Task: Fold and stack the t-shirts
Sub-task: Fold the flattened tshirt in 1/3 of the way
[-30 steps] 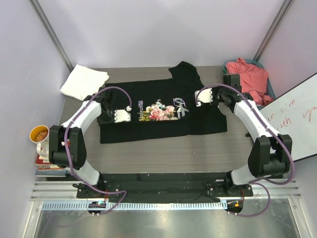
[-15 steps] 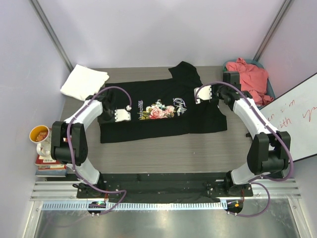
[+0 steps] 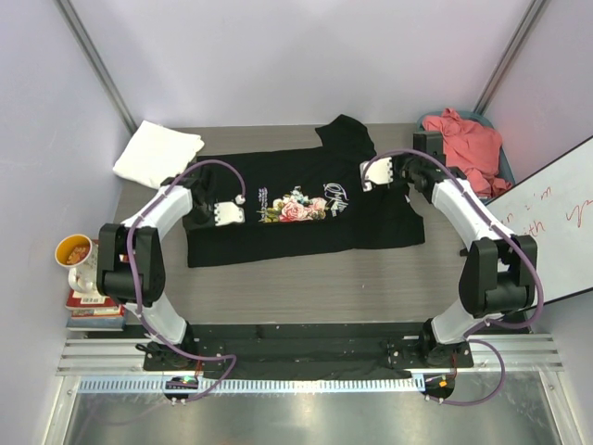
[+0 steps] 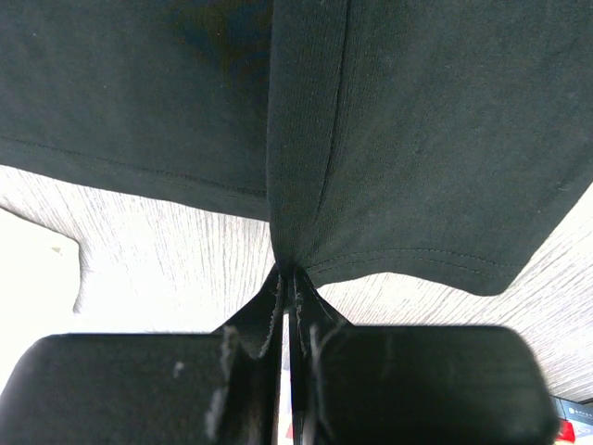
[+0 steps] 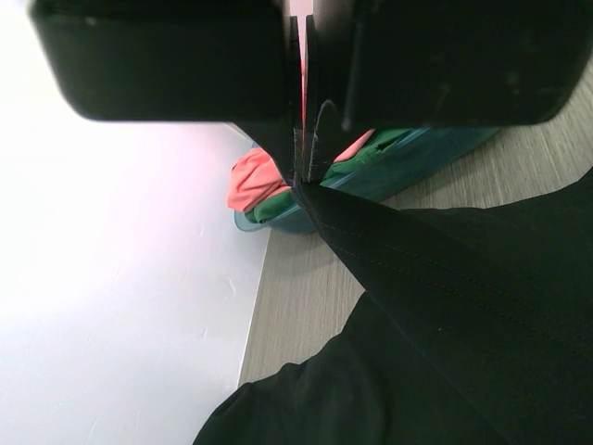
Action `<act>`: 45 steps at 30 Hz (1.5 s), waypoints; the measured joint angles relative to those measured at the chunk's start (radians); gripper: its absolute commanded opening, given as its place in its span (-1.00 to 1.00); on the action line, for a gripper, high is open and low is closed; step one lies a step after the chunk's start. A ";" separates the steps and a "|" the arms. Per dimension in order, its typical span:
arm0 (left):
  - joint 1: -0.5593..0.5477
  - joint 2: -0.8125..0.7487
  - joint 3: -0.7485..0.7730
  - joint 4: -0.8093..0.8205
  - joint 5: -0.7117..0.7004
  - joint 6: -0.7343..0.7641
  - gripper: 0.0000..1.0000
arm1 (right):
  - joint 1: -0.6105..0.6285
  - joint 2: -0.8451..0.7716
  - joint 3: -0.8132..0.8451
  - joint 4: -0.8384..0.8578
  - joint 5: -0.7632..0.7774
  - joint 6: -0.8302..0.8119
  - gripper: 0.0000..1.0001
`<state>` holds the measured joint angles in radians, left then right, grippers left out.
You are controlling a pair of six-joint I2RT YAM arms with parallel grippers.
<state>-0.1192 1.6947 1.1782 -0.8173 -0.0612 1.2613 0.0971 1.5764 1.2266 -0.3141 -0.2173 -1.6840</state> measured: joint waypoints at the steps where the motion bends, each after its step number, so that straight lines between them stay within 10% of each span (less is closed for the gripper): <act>1: 0.000 0.003 0.000 0.001 0.000 -0.001 -1.00 | 0.000 0.003 0.004 0.001 0.000 0.000 -0.98; 37: 0.004 0.104 0.024 0.089 -0.029 -0.054 -0.99 | 0.017 0.086 0.047 0.089 -0.002 0.015 -0.97; 39: 0.004 0.111 0.026 0.090 -0.032 -0.057 -0.63 | 0.019 0.095 0.049 0.095 -0.002 0.015 -0.98; 42: 0.004 0.121 0.026 0.093 -0.044 -0.064 0.68 | 0.024 0.109 0.049 0.117 0.002 0.019 -0.46; 45: 0.005 0.125 0.026 0.096 -0.062 -0.088 1.00 | 0.037 0.124 0.024 0.220 0.025 0.030 0.25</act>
<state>-0.1146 1.8198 1.2041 -0.7212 -0.1230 1.1736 0.1345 1.7000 1.2510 -0.0944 -0.1921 -1.6539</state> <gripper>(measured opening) 0.876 0.330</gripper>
